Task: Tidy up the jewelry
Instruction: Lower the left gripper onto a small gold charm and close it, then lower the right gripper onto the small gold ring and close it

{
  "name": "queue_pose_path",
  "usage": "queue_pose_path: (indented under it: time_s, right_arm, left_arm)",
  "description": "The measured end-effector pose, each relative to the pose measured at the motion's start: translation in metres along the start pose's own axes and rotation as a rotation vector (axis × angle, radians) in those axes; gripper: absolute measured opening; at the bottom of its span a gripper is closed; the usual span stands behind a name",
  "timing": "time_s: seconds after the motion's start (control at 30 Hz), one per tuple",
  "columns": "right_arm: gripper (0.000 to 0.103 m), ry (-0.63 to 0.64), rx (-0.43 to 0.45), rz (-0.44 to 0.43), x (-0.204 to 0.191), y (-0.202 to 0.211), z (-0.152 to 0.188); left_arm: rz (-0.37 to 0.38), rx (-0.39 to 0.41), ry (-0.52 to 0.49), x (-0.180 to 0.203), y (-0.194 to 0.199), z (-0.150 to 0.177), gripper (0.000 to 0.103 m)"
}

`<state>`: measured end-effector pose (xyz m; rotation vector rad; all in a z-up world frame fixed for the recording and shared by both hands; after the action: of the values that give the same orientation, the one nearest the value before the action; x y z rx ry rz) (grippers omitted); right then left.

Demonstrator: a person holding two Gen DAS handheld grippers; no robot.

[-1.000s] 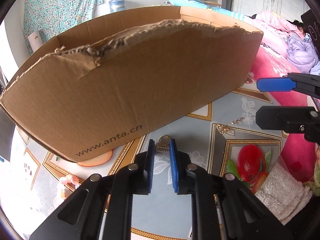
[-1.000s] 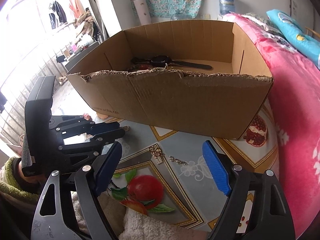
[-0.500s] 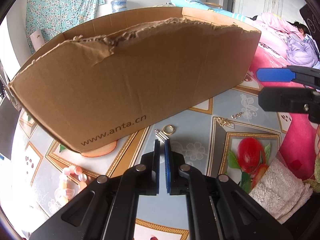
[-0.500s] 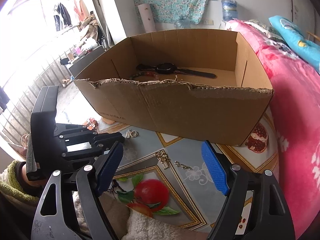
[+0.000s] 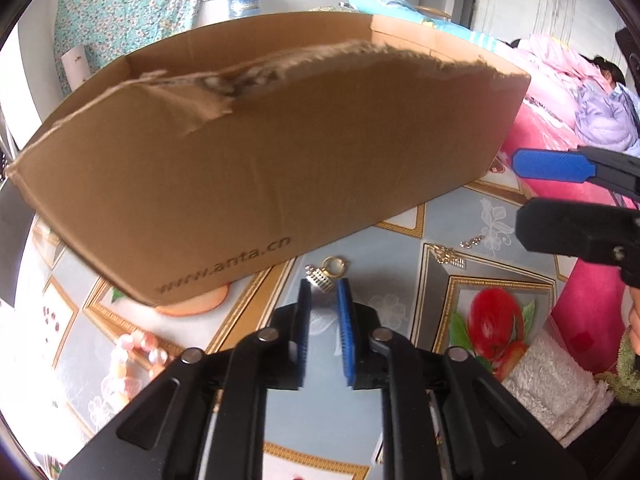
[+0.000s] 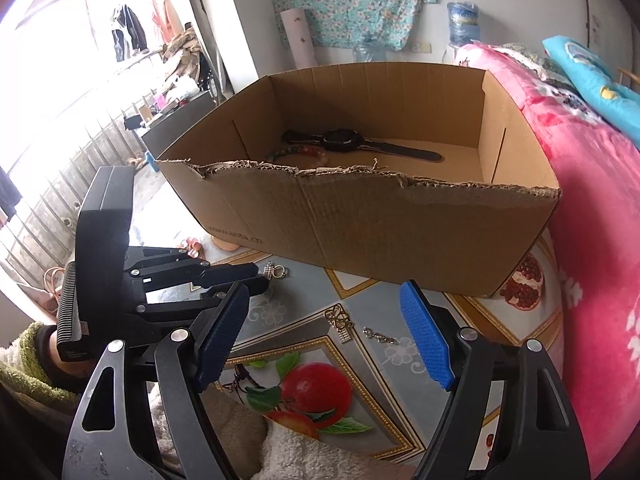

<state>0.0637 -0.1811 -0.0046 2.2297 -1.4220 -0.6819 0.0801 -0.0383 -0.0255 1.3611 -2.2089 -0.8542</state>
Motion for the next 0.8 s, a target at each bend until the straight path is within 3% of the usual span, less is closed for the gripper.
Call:
queue_pose_path:
  time_s: [0.07, 0.23, 0.3, 0.43, 0.8]
  right_arm:
    - [0.073, -0.003, -0.001, 0.002, 0.000, 0.000, 0.000]
    - [0.073, -0.011, -0.002, 0.004, 0.003, 0.002, 0.002]
    - [0.073, -0.014, -0.001, 0.003, 0.004, 0.002, 0.002]
    - [0.073, -0.018, 0.001, -0.003, 0.005, 0.003, 0.001]
    - [0.071, 0.018, 0.005, -0.023, -0.003, -0.004, -0.002]
  left_arm:
    - [0.000, 0.000, -0.020, 0.002, -0.002, -0.001, 0.021]
    - [-0.011, 0.010, -0.034, 0.004, -0.002, 0.000, 0.021]
    - [-0.016, 0.012, -0.047, 0.004, -0.002, -0.001, 0.019]
    - [-0.022, 0.010, -0.075, 0.006, -0.002, -0.001, 0.004]
    - [-0.029, 0.003, -0.049, 0.001, 0.003, 0.007, 0.004]
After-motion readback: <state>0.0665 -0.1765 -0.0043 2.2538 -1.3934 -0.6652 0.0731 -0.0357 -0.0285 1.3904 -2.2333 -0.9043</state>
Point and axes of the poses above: each gripper's, at about its wrist camera, not at the fingertips, and y roughly against the way its jaws point, x to its right, z to its underside, the point moved 3 cm from there along -y, roughly the way its jaws point, and after that the axes turned 12 degrees about x, right-handed, at the moved point
